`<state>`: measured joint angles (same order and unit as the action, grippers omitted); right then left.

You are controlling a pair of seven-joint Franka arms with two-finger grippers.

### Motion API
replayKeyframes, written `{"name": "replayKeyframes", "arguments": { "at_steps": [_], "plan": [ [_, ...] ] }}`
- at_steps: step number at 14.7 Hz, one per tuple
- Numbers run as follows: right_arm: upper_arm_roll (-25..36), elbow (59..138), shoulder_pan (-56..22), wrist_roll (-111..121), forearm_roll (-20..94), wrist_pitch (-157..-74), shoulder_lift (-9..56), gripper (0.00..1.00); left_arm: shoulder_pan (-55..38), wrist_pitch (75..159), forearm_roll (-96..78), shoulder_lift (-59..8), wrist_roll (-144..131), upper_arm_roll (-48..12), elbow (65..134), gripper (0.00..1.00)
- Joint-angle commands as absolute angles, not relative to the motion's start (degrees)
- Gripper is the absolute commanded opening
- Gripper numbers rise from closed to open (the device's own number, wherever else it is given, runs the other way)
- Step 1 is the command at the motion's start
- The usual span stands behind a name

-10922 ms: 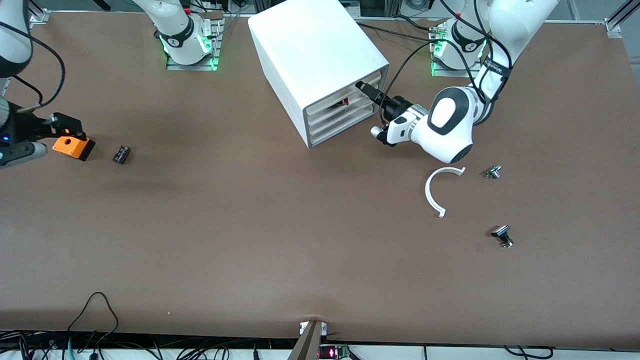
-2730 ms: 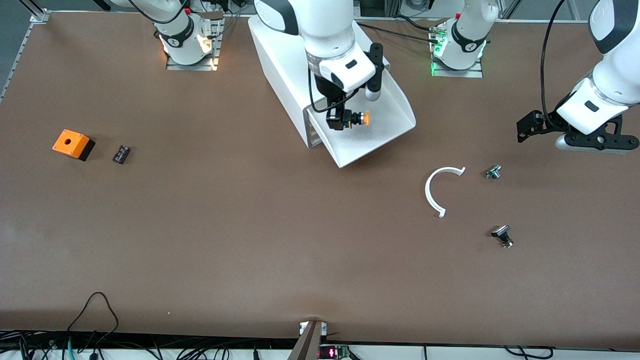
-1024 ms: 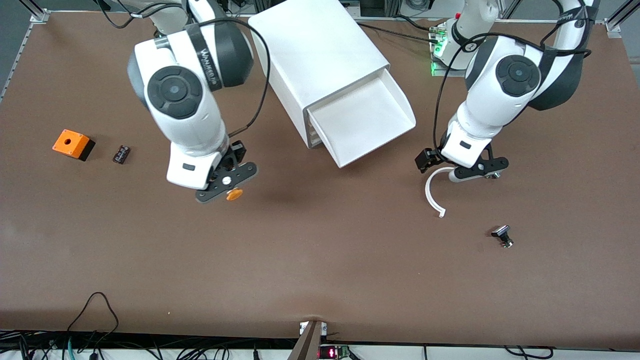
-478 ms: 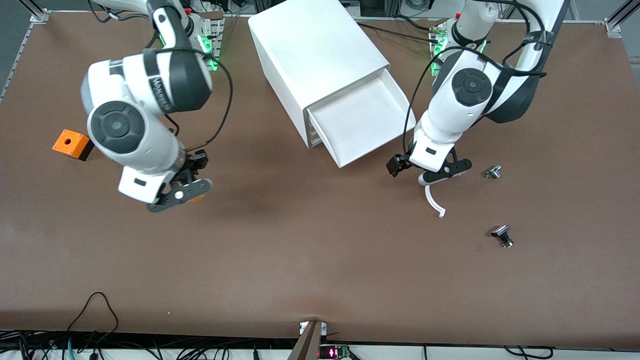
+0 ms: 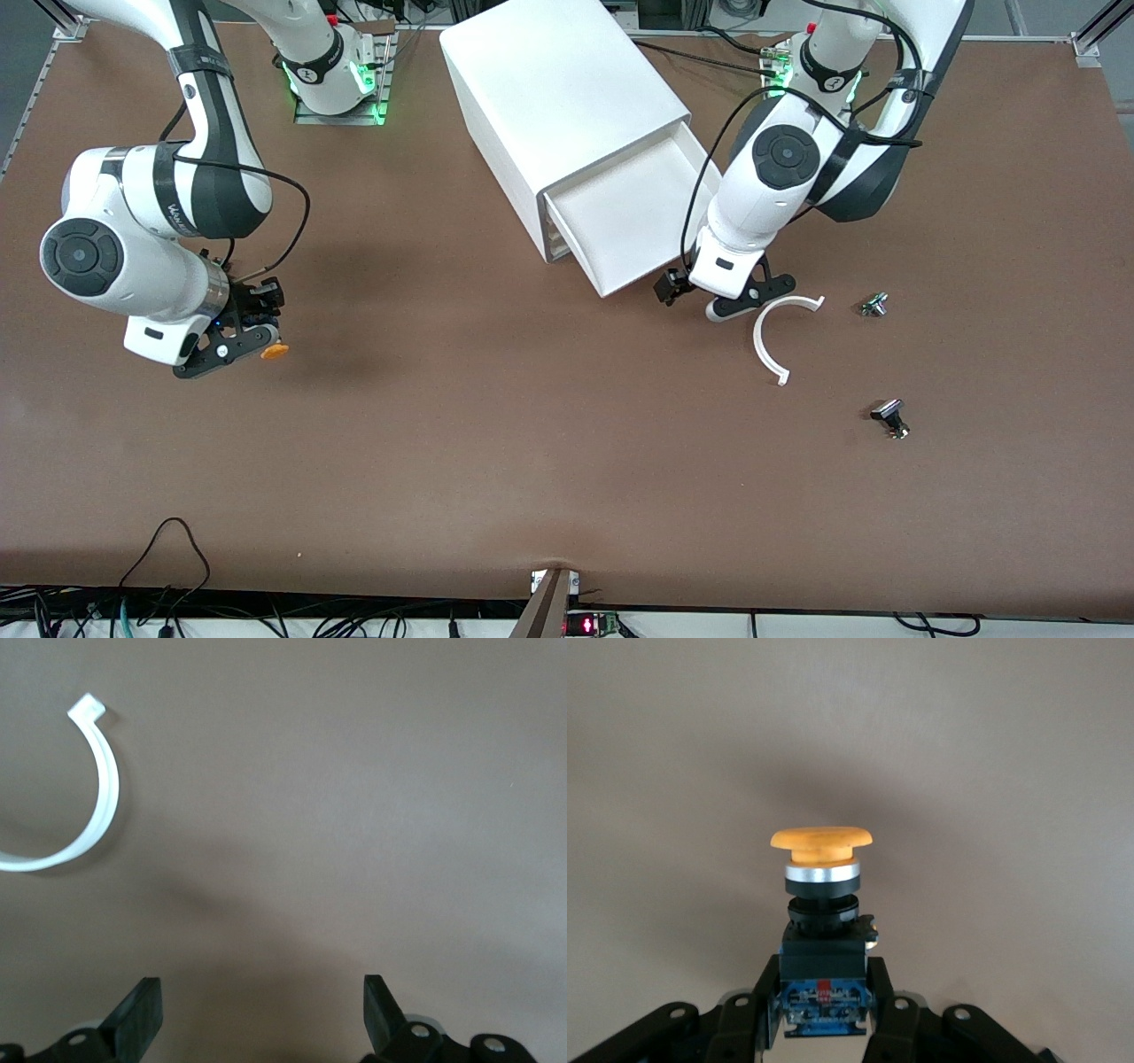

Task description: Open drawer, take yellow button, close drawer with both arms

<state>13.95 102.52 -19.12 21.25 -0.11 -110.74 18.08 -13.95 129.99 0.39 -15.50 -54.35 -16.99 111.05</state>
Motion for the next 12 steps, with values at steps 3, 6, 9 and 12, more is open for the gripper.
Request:
{"name": "replayKeyframes", "arguments": {
  "at_steps": [3,6,9,12],
  "plan": [
    [12.7,118.8,-16.5,24.5,0.2,-122.8,12.6,0.27,-14.1,129.8,0.5,-15.0,-57.5,-19.2,113.9,1.0],
    [12.8,127.6,-13.6,28.2,0.1,-133.9,12.1,0.27,-14.0,129.0,0.5,-14.8,-62.4,-22.1,114.8,1.0],
    [12.7,130.9,-9.5,33.6,0.1,-139.3,12.7,0.28,-14.0,124.5,0.4,-14.1,-62.8,-23.8,114.9,1.0],
    [12.7,131.3,-5.0,39.6,0.2,-141.2,14.8,0.28,-13.8,121.8,-0.3,-13.4,-62.9,-25.5,115.7,1.0]
  ]
}}
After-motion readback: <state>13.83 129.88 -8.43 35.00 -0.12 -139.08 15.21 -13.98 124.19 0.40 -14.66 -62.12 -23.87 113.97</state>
